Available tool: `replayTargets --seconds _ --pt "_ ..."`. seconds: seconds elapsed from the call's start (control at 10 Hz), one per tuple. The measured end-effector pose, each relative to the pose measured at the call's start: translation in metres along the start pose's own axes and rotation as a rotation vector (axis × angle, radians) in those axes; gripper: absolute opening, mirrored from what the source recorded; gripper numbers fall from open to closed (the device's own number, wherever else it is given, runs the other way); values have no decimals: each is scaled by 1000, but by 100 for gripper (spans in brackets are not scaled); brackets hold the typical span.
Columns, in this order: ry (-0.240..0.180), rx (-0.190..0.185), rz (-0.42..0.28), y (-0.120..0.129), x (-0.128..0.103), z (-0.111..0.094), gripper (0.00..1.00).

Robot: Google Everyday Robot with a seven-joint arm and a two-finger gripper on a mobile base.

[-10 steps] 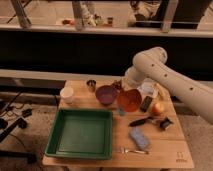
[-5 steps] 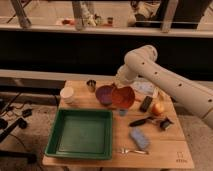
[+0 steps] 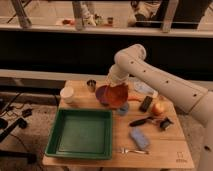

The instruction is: Stack bowls on top of each other

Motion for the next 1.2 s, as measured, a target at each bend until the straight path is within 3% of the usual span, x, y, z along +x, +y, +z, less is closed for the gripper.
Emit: replayTargets --seconds 0.4,1.2 --pt "5 17 -28 -15 -3 7 0" --pt "-2 63 -45 -20 16 31 0"
